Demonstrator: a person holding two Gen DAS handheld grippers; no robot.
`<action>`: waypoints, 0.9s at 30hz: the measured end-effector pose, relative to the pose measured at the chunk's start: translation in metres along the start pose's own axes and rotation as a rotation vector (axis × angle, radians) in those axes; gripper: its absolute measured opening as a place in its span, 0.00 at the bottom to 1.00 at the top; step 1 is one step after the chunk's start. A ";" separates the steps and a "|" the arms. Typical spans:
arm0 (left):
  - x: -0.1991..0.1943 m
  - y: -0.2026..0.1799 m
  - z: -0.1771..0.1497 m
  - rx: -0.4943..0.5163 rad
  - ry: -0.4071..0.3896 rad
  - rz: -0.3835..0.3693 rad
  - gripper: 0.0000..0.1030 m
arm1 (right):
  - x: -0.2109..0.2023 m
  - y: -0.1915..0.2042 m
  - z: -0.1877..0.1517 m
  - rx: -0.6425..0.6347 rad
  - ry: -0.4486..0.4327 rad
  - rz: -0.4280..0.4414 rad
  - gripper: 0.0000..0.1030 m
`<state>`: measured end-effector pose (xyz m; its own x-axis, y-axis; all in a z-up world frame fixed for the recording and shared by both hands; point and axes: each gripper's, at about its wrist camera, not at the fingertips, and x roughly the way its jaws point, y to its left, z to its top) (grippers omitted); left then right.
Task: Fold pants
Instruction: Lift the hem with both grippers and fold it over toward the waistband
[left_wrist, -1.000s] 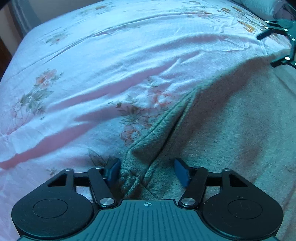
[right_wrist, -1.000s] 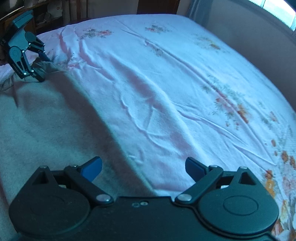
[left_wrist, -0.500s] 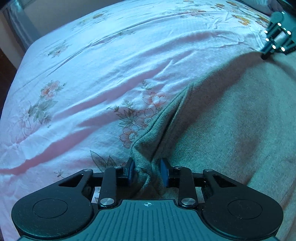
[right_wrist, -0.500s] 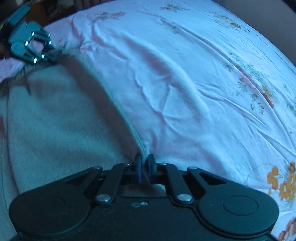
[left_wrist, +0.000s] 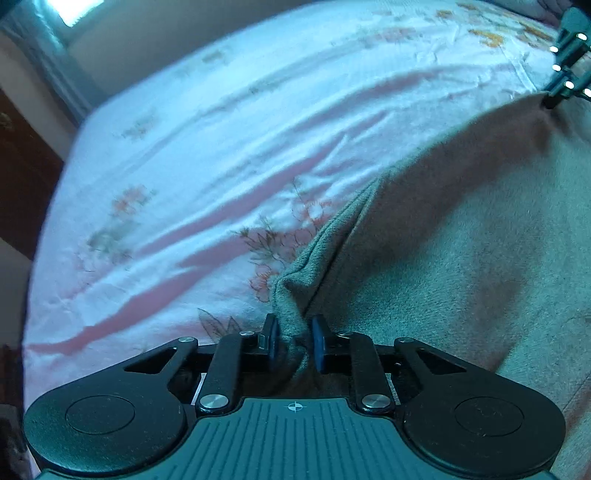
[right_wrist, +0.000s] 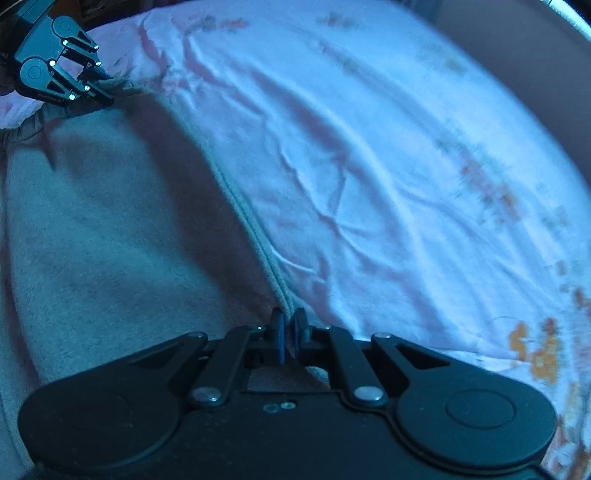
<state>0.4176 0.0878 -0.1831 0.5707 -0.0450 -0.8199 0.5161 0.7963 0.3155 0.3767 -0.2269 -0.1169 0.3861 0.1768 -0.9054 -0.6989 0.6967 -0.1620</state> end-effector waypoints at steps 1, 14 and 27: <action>-0.006 -0.001 -0.002 -0.018 -0.022 0.011 0.18 | -0.007 0.008 -0.003 -0.012 -0.023 -0.035 0.00; -0.130 -0.015 -0.069 -0.149 -0.294 0.100 0.17 | -0.121 0.110 -0.059 0.008 -0.305 -0.290 0.00; -0.214 -0.092 -0.222 -0.173 -0.280 0.100 0.17 | -0.168 0.258 -0.147 0.081 -0.428 -0.364 0.00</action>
<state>0.1057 0.1582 -0.1426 0.7784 -0.1065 -0.6187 0.3468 0.8944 0.2824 0.0426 -0.1790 -0.0646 0.8148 0.1700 -0.5543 -0.4336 0.8133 -0.3880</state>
